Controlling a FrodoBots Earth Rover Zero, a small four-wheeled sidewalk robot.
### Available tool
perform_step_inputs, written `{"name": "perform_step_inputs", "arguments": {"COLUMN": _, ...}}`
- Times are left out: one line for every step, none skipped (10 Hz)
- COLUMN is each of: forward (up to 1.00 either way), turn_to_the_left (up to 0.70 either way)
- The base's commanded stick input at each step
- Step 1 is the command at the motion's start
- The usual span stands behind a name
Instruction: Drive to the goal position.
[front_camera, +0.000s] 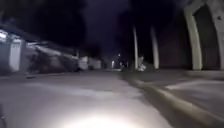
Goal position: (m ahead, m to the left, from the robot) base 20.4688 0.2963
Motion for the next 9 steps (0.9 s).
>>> {"name": "perform_step_inputs", "arguments": {"forward": 0.70, "turn_to_the_left": -0.35}}
{"name": "perform_step_inputs", "arguments": {"forward": 0.70, "turn_to_the_left": -0.29}}
{"name": "perform_step_inputs", "arguments": {"forward": 0.70, "turn_to_the_left": -0.17}}
{"name": "perform_step_inputs", "arguments": {"forward": 0.70, "turn_to_the_left": -0.05}}
{"name": "perform_step_inputs", "arguments": {"forward": 0.70, "turn_to_the_left": -0.34}}
{"name": "perform_step_inputs", "arguments": {"forward": 0.70, "turn_to_the_left": -0.35}}
{"name": "perform_step_inputs", "arguments": {"forward": 0.70, "turn_to_the_left": -0.35}}
{"name": "perform_step_inputs", "arguments": {"forward": 0.70, "turn_to_the_left": -0.01}}
{"name": "perform_step_inputs", "arguments": {"forward": 0.70, "turn_to_the_left": 0.00}}
